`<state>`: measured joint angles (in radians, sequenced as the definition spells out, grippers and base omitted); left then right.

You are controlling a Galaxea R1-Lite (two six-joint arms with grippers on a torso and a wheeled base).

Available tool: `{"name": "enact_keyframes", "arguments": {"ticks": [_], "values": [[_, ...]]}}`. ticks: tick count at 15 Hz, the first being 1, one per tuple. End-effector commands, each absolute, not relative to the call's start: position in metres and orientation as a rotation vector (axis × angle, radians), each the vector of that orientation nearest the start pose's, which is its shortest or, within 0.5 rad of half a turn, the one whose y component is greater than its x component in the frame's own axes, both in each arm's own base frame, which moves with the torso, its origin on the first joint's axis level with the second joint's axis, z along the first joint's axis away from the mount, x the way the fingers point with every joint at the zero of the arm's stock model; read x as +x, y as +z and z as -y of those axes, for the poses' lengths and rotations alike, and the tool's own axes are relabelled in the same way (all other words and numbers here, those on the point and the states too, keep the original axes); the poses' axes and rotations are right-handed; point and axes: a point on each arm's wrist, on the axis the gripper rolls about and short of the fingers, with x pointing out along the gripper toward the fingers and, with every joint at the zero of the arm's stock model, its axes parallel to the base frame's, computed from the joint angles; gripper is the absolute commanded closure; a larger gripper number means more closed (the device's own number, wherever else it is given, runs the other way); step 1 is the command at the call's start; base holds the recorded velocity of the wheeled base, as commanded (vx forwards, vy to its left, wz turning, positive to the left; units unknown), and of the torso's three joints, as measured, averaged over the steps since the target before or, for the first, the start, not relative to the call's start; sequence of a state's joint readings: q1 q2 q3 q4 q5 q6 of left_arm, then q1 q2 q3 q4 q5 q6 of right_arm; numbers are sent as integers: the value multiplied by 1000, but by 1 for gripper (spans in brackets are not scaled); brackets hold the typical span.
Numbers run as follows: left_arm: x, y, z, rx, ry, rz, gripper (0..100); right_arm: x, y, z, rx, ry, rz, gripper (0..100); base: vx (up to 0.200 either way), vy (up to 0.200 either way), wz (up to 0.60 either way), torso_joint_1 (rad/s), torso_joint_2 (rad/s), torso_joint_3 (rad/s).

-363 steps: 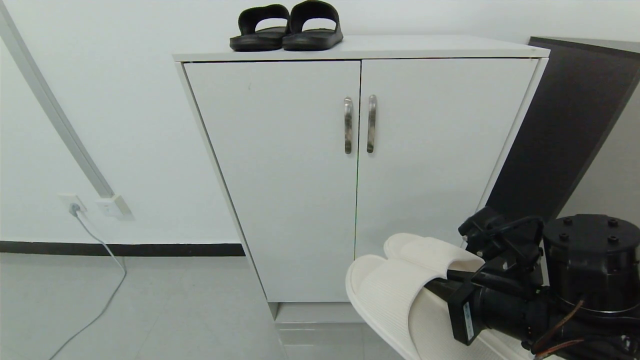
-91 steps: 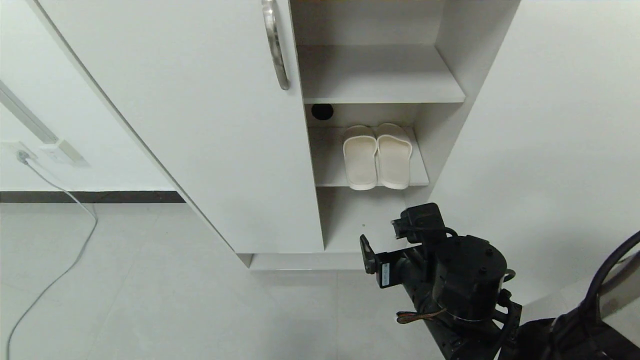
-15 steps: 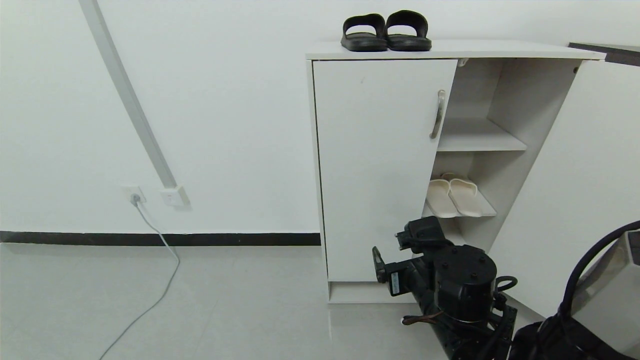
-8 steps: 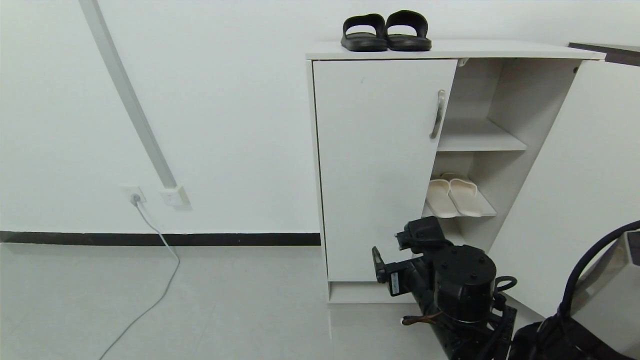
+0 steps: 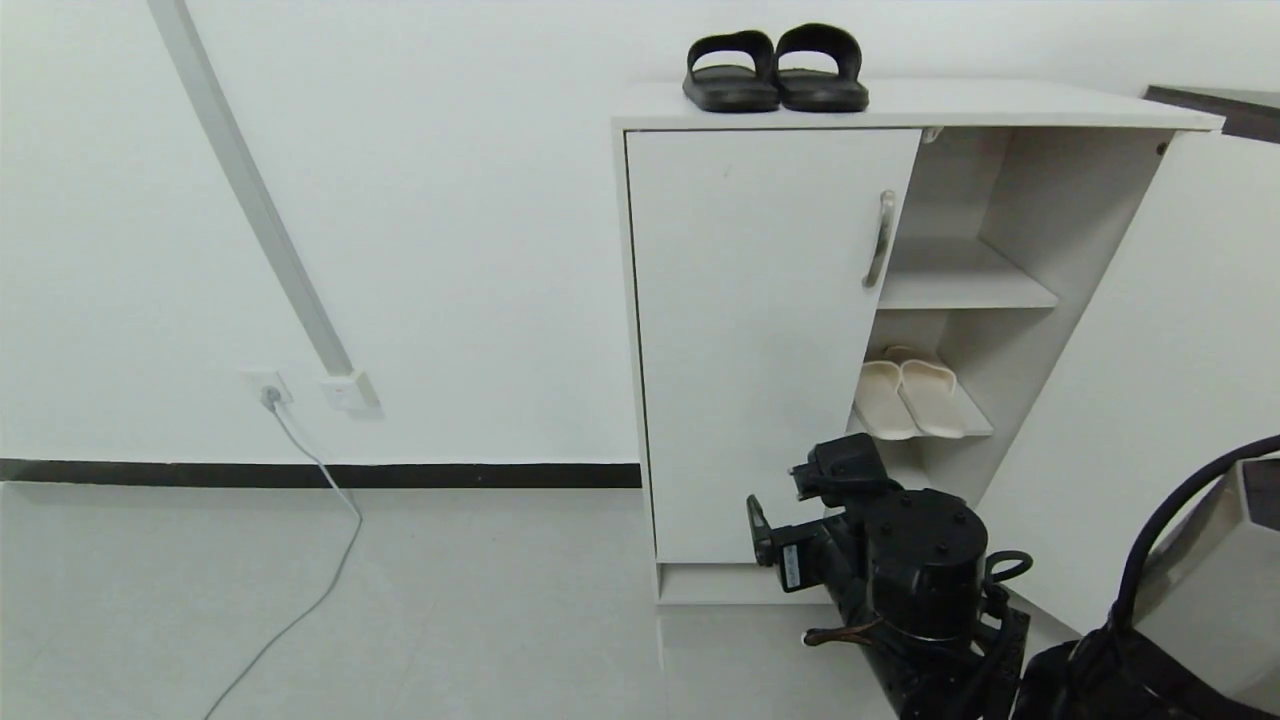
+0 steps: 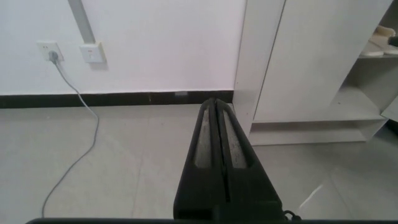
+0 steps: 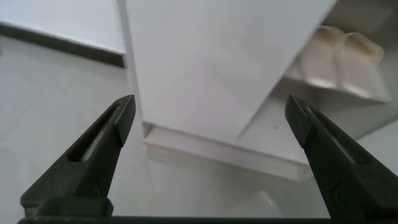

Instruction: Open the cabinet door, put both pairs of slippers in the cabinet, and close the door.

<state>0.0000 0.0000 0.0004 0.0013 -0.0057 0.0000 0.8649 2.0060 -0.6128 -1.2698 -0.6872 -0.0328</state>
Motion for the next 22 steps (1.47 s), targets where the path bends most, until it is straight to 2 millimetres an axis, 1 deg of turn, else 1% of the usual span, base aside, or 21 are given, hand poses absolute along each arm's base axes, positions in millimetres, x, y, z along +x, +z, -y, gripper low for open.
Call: {"name": "enact_keyframes", "arguments": {"ticks": [1,10,13,16,22], "values": [[-23,75,0,0,-6,0,100,222,104,-240,-114,181,-79,0,0,0,0,51,-574,-369],[-23,75,0,0,-6,0,100,220,105,-237,-114,179,-77,0,0,0,0,114,-473,-340],[-23,76,0,0,-6,-2,100,219,107,-236,-106,179,-69,0,0,0,0,167,-483,-316],[-23,76,0,0,-6,-2,100,214,110,-230,-106,179,-69,0,0,0,0,191,-502,-323],[-23,76,0,0,-6,-2,100,215,107,-231,-112,181,-75,0,0,0,0,214,-526,-308]]}}
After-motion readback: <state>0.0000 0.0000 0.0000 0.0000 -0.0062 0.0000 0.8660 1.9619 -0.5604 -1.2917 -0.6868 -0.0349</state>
